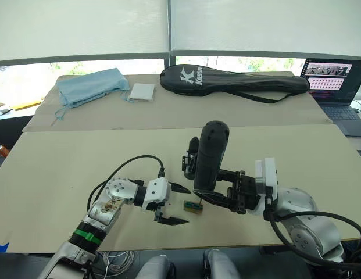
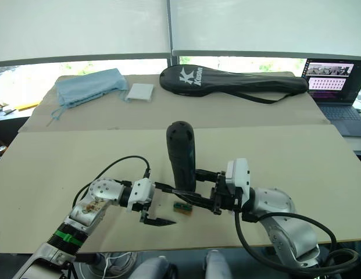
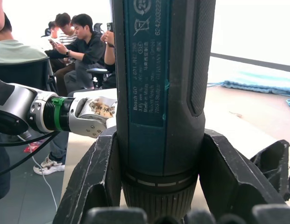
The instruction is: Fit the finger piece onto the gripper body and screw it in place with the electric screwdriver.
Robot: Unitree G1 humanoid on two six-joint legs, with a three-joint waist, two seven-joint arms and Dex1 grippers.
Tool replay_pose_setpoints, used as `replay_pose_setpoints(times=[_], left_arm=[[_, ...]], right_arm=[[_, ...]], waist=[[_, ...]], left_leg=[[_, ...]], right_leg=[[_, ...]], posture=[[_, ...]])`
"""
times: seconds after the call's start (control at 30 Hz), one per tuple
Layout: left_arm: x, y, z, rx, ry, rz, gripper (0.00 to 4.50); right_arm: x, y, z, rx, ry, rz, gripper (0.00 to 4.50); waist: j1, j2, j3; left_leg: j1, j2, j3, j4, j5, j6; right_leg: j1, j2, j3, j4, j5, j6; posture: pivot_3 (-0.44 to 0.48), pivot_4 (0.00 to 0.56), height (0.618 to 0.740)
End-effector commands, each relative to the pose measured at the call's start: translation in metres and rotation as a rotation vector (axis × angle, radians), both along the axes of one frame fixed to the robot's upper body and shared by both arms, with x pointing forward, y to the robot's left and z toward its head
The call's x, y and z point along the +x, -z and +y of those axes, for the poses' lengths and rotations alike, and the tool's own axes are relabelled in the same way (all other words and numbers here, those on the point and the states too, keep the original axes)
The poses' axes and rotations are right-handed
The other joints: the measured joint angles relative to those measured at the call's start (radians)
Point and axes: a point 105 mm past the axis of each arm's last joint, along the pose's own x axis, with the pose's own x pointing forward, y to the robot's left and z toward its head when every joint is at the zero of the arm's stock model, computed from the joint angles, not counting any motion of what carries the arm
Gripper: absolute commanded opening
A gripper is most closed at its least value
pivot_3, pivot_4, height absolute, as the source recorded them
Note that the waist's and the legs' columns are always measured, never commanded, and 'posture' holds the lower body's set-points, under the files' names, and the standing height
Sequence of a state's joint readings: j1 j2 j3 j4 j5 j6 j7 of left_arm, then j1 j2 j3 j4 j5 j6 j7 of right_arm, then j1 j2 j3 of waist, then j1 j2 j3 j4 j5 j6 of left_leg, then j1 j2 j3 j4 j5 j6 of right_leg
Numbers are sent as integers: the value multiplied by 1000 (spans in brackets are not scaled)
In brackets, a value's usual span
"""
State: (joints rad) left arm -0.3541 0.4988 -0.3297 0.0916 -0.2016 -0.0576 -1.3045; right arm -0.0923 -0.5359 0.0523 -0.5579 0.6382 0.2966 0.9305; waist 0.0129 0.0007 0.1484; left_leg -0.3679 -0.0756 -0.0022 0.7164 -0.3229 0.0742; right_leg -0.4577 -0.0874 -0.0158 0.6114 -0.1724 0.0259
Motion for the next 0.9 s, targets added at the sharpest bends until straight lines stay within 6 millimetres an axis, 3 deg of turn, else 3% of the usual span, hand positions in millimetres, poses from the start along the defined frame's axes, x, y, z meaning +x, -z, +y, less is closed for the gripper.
replay_pose_setpoints(times=[0.03, 0.9], left_arm=[[1, -13, -3, -25, 15, -42, 4500], [2, -12, -3, -22, 17, -42, 4500]], right_arm=[[-5, -13, 0, 20, -14, -65, 1901], [-1, -16, -3, 14, 2, -81, 1901]], waist=[[0, 0, 0], [0, 0, 0]], left_leg=[[0, 0, 0, 0, 0, 0], [0, 0, 0, 0, 0, 0]], right_leg=[[0, 0, 0, 0, 0, 0], [0, 0, 0, 0, 0, 0]], posture=[[0, 150, 736], [0, 150, 736]])
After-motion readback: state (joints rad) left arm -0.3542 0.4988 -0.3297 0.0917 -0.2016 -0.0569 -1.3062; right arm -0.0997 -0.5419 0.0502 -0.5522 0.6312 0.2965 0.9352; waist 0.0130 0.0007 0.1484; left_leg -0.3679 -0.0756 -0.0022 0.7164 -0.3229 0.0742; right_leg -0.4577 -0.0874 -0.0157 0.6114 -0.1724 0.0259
